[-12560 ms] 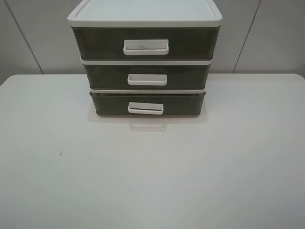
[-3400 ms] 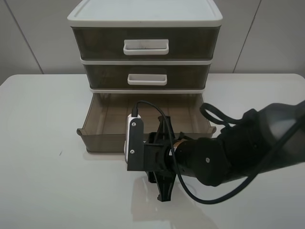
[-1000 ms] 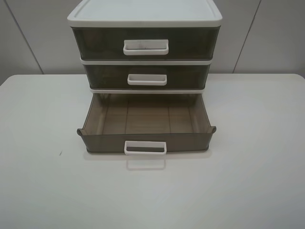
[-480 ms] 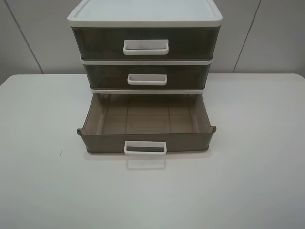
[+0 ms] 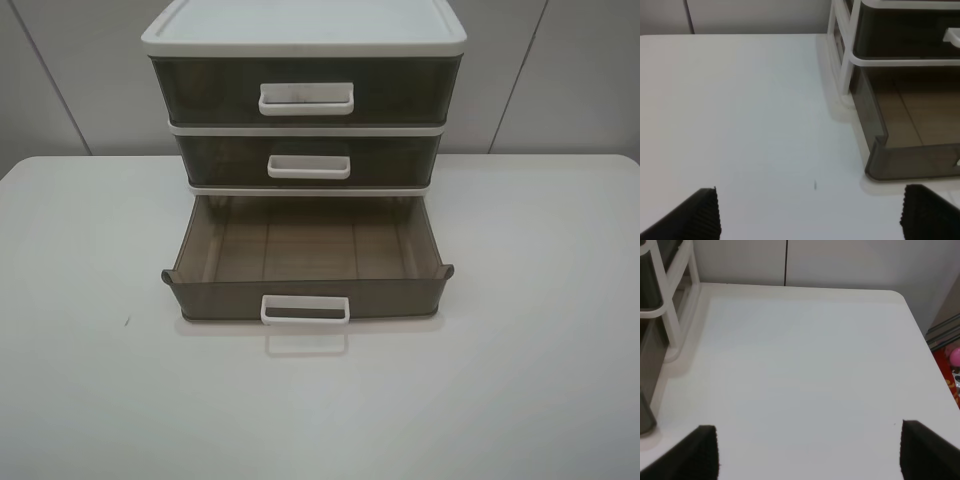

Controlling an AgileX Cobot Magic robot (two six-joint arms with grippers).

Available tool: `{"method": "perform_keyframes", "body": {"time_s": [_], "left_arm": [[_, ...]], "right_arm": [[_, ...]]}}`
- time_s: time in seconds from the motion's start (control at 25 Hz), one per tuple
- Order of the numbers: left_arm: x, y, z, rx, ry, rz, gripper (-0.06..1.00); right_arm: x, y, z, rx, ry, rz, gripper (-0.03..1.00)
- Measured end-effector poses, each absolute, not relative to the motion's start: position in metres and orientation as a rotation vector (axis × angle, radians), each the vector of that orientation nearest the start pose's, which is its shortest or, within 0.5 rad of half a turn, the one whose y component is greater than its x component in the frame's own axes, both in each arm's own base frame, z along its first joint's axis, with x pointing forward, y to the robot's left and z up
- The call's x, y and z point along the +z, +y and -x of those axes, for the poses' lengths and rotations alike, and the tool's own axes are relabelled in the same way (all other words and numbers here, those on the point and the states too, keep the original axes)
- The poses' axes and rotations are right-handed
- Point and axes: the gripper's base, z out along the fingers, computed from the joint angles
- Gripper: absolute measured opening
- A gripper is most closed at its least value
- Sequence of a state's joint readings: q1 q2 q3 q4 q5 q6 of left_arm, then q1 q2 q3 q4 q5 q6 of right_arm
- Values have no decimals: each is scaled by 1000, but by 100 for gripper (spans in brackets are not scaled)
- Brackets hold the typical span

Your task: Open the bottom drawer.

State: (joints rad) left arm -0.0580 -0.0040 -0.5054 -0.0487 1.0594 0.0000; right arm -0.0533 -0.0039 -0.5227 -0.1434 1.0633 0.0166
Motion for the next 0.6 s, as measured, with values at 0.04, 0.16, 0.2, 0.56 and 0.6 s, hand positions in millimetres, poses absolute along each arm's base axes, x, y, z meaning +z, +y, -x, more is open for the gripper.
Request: {"method": "perform_keyframes", "body": {"time_s": [0.04, 0.16, 0.2, 0.56, 0.6], "left_arm": [[279, -4, 6, -95, 2033, -61, 74], [279, -4, 6, -95, 2033, -61, 74], [279, -4, 6, -95, 2033, -61, 74], [279, -4, 6, -95, 2033, -61, 74], [279, -4, 6, -95, 2033, -61, 74]], "right_arm": [[284, -11, 9, -194, 2016, -80, 72], [284, -11, 9, -196, 2016, -77, 72], [284, -11, 9, -196, 2016, -77, 72], [284, -11, 9, -197, 2016, -72, 72], [284, -11, 9, -197, 2016, -72, 72]]}}
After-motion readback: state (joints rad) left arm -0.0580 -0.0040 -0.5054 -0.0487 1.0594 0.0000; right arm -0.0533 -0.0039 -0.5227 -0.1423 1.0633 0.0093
